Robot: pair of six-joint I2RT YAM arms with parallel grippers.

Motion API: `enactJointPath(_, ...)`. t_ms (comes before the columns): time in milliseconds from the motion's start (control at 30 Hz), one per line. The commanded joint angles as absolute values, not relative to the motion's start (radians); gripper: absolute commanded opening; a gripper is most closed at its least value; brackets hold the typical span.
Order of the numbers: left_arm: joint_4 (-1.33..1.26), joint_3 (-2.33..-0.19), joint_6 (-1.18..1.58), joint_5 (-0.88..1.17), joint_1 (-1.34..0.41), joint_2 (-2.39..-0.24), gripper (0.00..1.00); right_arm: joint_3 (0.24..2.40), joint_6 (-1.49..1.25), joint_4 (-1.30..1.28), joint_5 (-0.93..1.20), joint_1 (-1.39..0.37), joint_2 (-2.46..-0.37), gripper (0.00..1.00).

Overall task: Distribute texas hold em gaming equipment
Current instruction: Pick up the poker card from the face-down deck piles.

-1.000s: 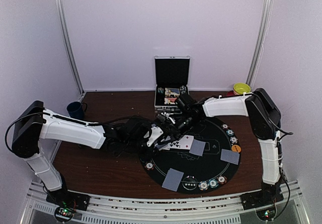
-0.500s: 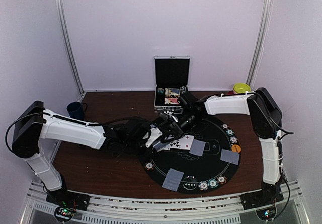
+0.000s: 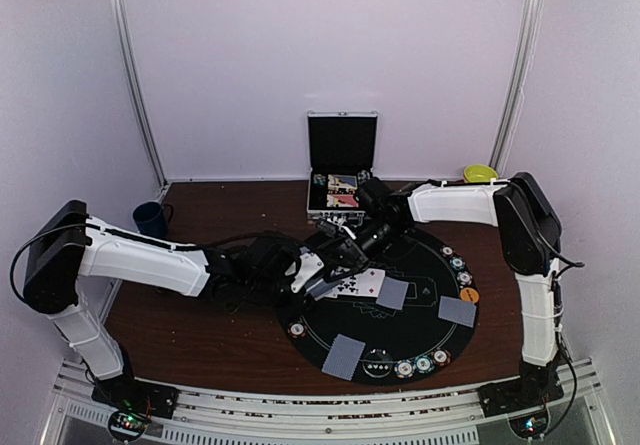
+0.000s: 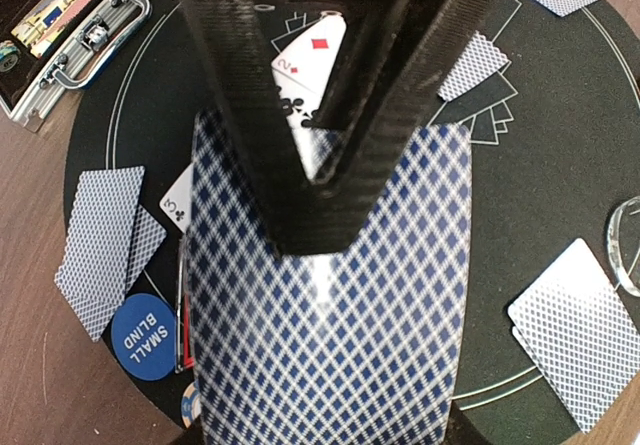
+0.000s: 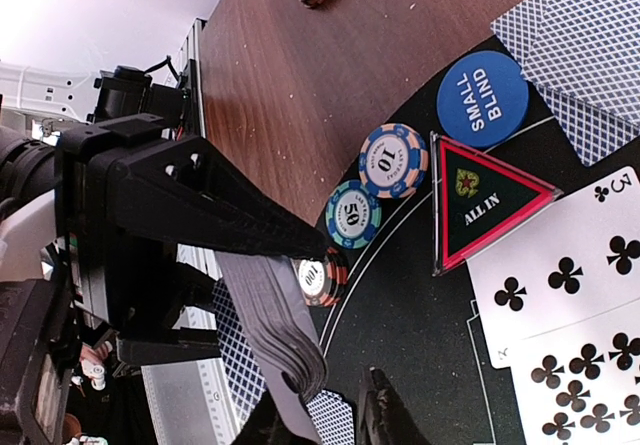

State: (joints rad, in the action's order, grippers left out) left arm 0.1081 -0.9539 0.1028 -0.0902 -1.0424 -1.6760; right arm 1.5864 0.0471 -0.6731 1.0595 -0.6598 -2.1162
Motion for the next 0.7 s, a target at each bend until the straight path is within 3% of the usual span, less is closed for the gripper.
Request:
enactJointPath(0,0.045,-0.971,0.1,-0.086,-1.048,-1.675,0.49,1.598,0.079,-0.729,1.039,-0.649,-2.081,0.23)
enactJointPath(333,0.048,-0.974,0.101,-0.081,-1.048,-1.681,0.49,1.6,0.117,-0.777,1.034,-0.639,-2.065,0.18)
enactJointPath(367,0.048,-0.973,0.1,-0.08,-1.048,-1.681,0.49,1.6,0.118,-0.778,1.035,-0.638,-2.064,0.2)
enactJointPath(467,0.048,-0.974,0.1,-0.08,-1.048,-1.683,0.49,1.601,0.114,-0.774,1.042,-0.634,-2.058,0.39)
enactJointPath(667,0.049,-0.974,0.101,-0.079,-1.048,-1.682,0.49,1.596,0.106,-0.765,1.06,-0.628,-2.049,0.39)
